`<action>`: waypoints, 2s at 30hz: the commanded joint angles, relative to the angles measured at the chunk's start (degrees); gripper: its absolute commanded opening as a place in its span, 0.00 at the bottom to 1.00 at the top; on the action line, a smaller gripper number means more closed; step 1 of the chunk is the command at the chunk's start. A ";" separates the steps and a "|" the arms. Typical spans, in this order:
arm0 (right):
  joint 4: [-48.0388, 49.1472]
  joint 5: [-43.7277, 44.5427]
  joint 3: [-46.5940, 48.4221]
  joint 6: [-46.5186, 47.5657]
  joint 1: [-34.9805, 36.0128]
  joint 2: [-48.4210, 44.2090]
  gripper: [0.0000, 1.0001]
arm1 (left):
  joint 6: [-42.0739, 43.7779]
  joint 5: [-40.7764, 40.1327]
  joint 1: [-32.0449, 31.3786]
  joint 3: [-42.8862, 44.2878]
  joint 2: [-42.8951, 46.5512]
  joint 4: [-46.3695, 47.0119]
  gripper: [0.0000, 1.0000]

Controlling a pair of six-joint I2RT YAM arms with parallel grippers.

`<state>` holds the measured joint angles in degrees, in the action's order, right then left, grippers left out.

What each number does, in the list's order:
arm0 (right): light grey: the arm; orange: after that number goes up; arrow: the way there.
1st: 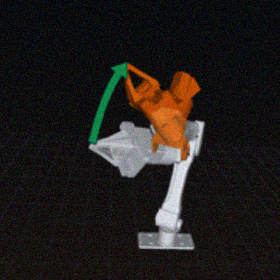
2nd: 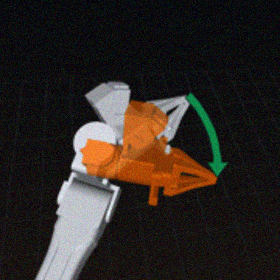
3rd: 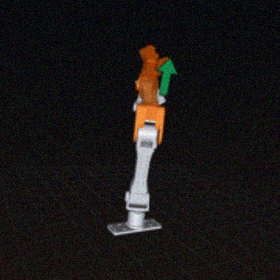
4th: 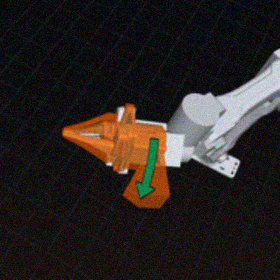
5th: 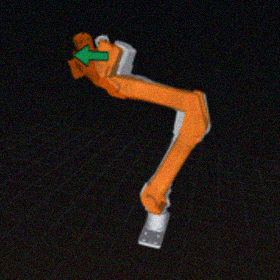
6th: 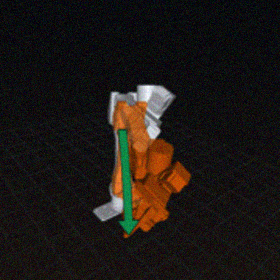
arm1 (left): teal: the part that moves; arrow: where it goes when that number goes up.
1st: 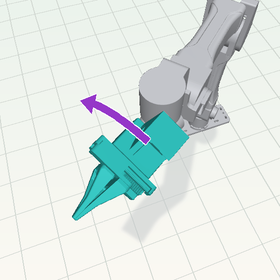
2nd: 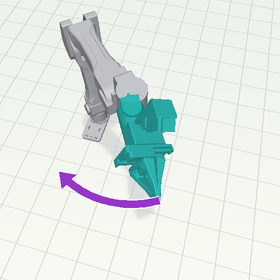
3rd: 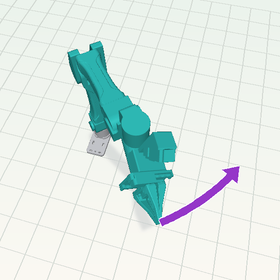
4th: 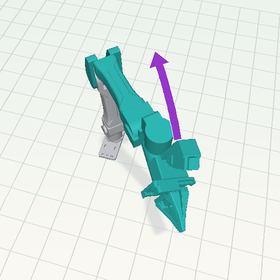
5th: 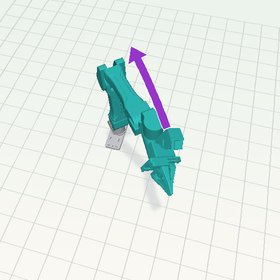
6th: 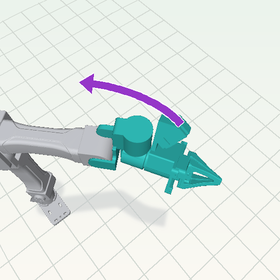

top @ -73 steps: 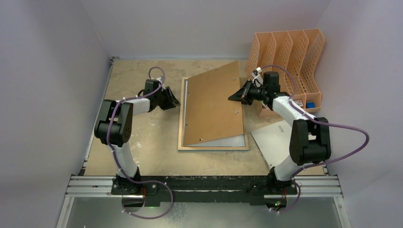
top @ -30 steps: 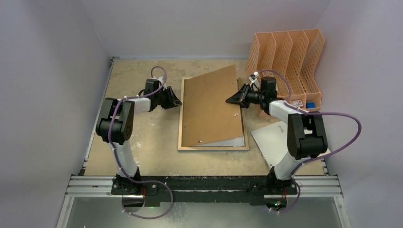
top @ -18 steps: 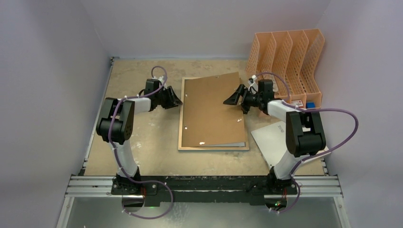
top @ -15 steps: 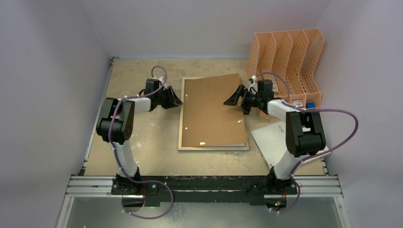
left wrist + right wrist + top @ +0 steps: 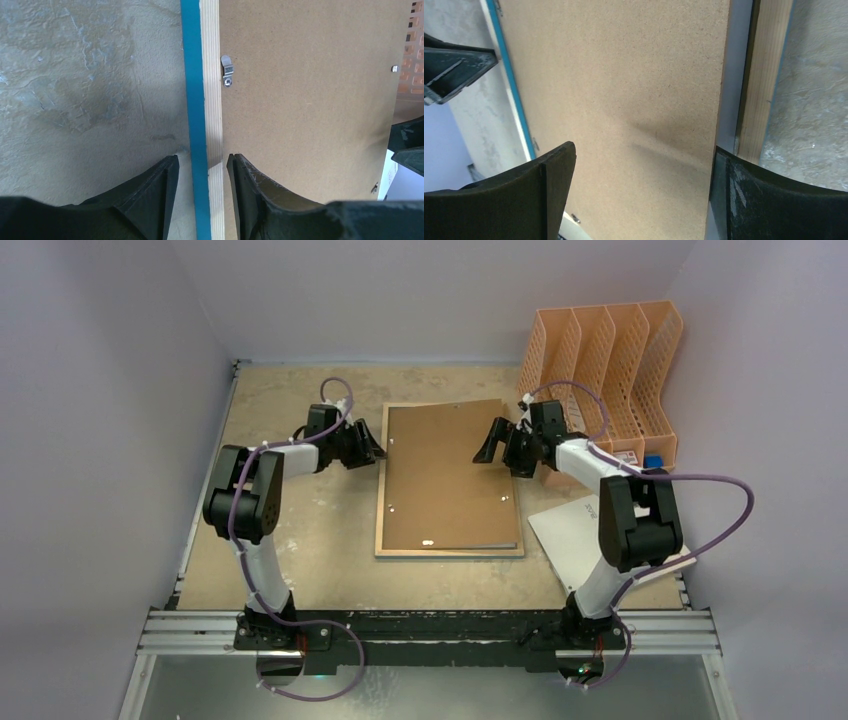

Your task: Put the photo into the frame

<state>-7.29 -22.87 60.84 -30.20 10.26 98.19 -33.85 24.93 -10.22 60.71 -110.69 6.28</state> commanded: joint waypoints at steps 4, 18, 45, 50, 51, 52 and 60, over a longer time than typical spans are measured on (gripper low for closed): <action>-5.51 13.84 4.54 3.02 2.08 -1.69 0.96 | 2.72 -6.29 -0.24 -0.24 -3.47 -8.18 0.47; -6.68 22.81 5.35 4.22 2.73 -3.36 0.96 | 3.09 -9.99 -0.38 0.16 -3.56 -11.30 0.47; 0.49 9.24 8.42 8.10 7.83 8.72 0.95 | 7.04 -14.00 0.33 -0.58 1.39 -15.26 0.51; 0.02 10.17 12.79 7.99 9.69 12.09 0.94 | 6.40 -12.97 3.70 -0.68 1.66 -14.75 0.49; -0.90 11.07 13.68 8.04 9.69 12.59 0.94 | 6.20 -12.68 4.25 -0.35 1.63 -14.85 0.48; -1.99 12.36 14.70 7.87 9.71 12.74 0.94 | 6.09 -12.99 4.72 0.04 1.67 -15.19 0.50; -4.16 19.16 19.04 7.98 9.79 6.55 0.95 | 8.15 -16.12 5.30 0.72 5.03 -19.88 0.64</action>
<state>-11.55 -5.65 75.68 -22.76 19.88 110.26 -28.67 13.54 -5.52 62.50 -106.74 -4.51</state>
